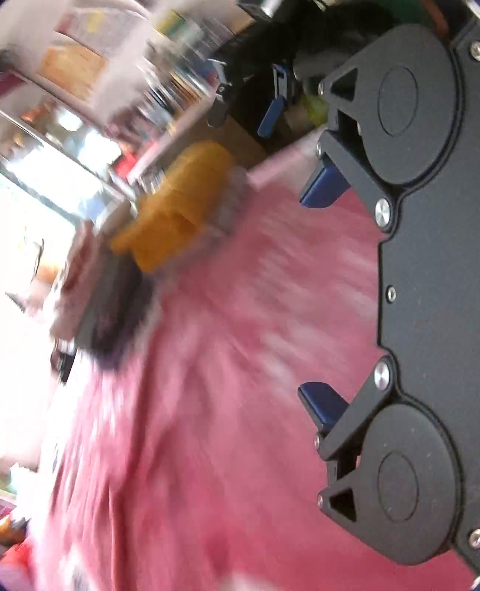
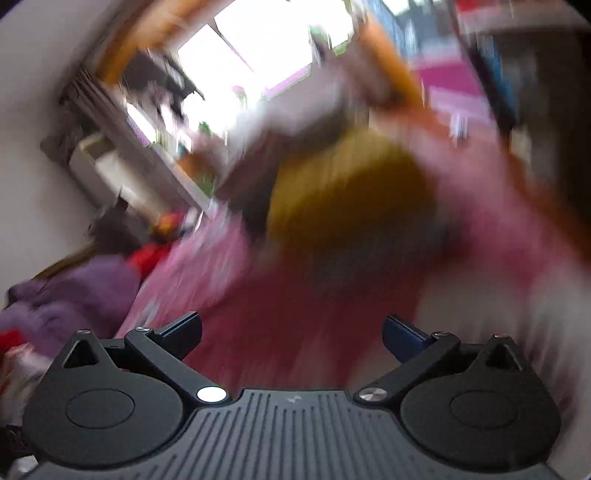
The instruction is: Fold clothes
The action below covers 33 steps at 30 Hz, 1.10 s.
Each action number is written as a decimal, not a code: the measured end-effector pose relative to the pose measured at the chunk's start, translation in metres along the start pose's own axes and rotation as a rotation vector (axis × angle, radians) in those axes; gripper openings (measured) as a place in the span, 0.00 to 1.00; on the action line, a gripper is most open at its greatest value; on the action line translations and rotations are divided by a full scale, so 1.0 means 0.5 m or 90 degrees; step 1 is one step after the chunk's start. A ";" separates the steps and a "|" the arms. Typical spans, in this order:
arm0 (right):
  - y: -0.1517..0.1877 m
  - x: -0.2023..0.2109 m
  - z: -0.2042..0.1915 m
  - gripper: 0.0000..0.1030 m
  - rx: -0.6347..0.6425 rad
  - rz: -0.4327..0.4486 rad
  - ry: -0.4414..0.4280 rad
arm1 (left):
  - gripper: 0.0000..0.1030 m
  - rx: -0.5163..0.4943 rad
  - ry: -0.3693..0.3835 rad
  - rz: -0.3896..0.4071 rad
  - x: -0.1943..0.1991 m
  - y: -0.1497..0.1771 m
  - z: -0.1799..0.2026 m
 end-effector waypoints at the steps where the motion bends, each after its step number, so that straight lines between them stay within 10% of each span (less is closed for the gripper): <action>1: 0.050 0.005 -0.008 1.00 -0.022 -0.036 -0.008 | 0.98 -0.004 -0.023 -0.005 0.035 0.037 -0.019; 6: 0.230 0.088 -0.086 1.00 -0.003 -0.107 -0.029 | 0.99 -0.024 -0.110 -0.055 0.167 0.182 -0.072; 10: 0.343 0.129 -0.164 1.00 0.171 -0.126 0.023 | 0.99 -0.257 -0.147 -0.053 0.185 0.265 -0.022; 15: 0.417 0.185 -0.217 1.00 0.247 -0.129 0.116 | 0.99 -0.164 -0.177 -0.015 0.233 0.329 -0.035; 19: 0.447 0.236 -0.239 1.00 0.183 -0.208 0.115 | 0.99 -0.185 -0.137 -0.103 0.270 0.316 -0.021; 22: 0.458 0.314 -0.261 1.00 0.098 -0.212 0.115 | 0.99 -0.071 -0.129 -0.068 0.356 0.290 -0.032; 33: 0.409 0.477 -0.454 1.00 0.283 -0.101 0.151 | 0.99 -0.082 -0.201 0.076 0.554 0.196 0.051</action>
Point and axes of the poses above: each gripper's, at about its wrist camera, not at the fingertips, and x roughly against the way its jaws point, z to its right, y to its underside, the point moved 5 cm from there along -x, roughly the way its jaws point, and after that the axes turned 3 degrees about z, right-handed, at the moved point
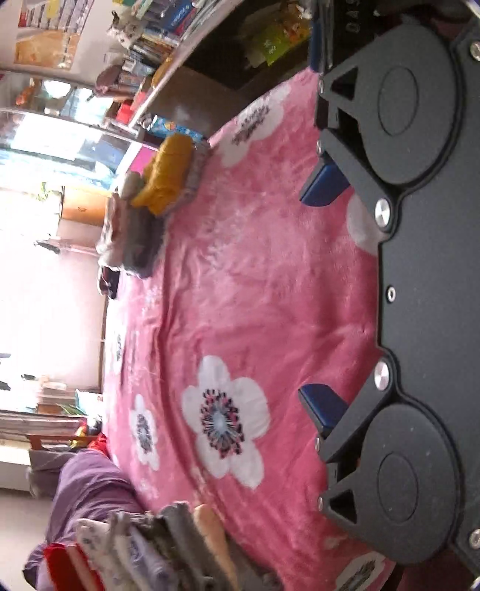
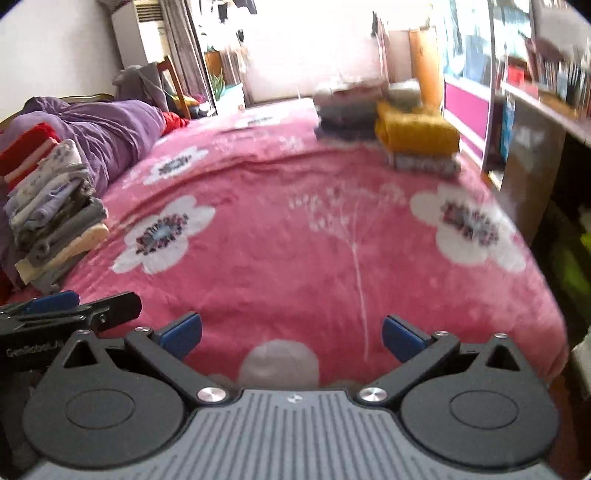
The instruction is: Fold clothes
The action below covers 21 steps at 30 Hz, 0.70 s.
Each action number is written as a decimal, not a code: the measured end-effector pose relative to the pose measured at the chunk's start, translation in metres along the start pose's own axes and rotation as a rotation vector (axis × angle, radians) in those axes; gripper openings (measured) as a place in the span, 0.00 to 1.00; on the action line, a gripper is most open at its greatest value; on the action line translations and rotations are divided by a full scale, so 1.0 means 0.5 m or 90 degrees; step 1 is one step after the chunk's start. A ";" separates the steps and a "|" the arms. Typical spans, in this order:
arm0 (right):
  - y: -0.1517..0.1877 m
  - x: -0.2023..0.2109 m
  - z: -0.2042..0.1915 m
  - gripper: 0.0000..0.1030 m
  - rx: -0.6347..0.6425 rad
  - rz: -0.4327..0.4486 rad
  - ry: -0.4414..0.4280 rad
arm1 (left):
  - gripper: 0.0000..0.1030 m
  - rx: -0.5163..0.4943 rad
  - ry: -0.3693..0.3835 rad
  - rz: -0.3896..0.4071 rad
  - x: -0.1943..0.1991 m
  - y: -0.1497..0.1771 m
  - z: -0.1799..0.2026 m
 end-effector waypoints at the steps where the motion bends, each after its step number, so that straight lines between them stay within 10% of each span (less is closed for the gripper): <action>1: -0.008 0.012 -0.004 1.00 0.005 0.007 0.002 | 0.99 -0.004 -0.004 0.005 0.014 -0.007 0.000; 21: -0.056 0.141 -0.037 1.00 0.002 0.059 0.020 | 0.99 -0.070 -0.060 0.059 0.134 -0.064 0.050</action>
Point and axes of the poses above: each gripper's, at about its wrist camera, not at the fingertips, and x roughly against the way its jaws point, z to its right, y to its underside, the point moved 5 cm from there along -x, roughly the way its jaws point, and after that the axes turned 3 degrees about z, right-handed, at the moved point
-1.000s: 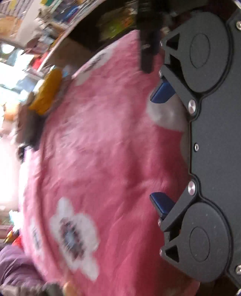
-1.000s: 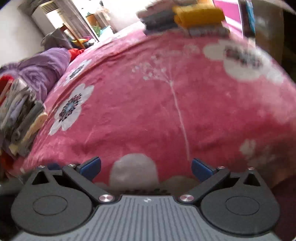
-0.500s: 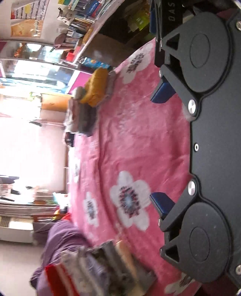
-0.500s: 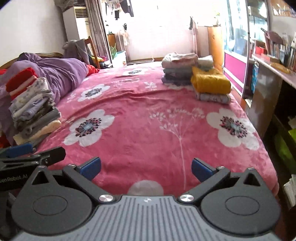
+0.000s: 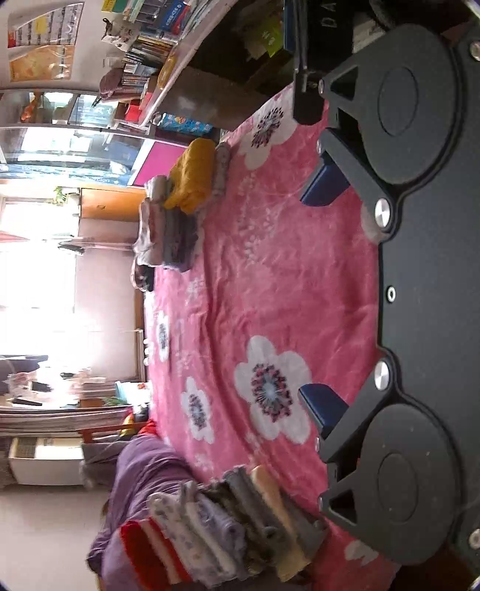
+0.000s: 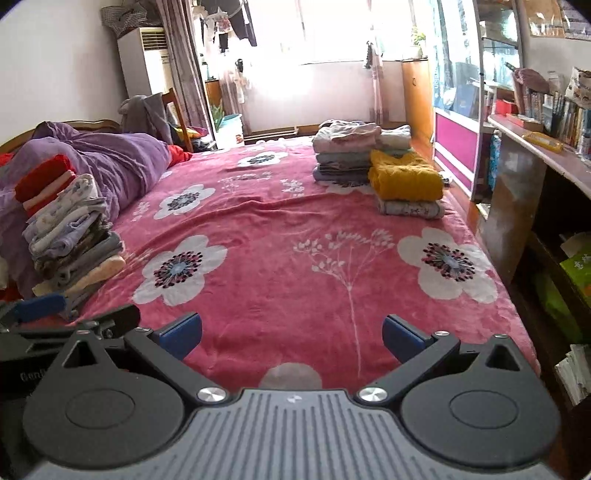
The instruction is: Fold clothes
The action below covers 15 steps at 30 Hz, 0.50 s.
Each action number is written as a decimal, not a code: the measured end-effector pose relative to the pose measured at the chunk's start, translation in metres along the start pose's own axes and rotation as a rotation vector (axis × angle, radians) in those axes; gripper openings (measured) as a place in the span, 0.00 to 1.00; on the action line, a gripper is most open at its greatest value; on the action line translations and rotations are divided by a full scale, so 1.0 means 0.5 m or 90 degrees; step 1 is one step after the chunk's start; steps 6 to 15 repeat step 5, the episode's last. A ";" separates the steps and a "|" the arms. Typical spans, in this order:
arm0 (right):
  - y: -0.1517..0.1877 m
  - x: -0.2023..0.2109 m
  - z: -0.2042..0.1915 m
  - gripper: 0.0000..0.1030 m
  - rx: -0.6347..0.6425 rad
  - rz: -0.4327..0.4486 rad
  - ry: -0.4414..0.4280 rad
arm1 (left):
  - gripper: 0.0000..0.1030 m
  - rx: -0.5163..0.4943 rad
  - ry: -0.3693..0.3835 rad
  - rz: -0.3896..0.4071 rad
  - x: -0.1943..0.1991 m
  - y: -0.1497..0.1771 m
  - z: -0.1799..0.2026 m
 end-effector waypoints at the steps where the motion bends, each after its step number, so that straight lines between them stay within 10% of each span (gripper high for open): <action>1: 0.000 0.001 -0.001 1.00 0.002 0.000 0.002 | 0.99 -0.003 -0.003 0.004 0.001 -0.003 0.000; 15: 0.001 0.000 -0.006 1.00 0.007 -0.003 0.007 | 0.99 0.003 0.000 0.010 0.002 -0.008 -0.001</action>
Point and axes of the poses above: each gripper's, at about its wrist camera, not at the fingertips, and x roughly against the way its jaws point, z to its right, y to its underside, the point moved 5 cm from there along -x, roughly the way its jaws point, and after that the axes turned 3 degrees about z, right-handed, at the moved point
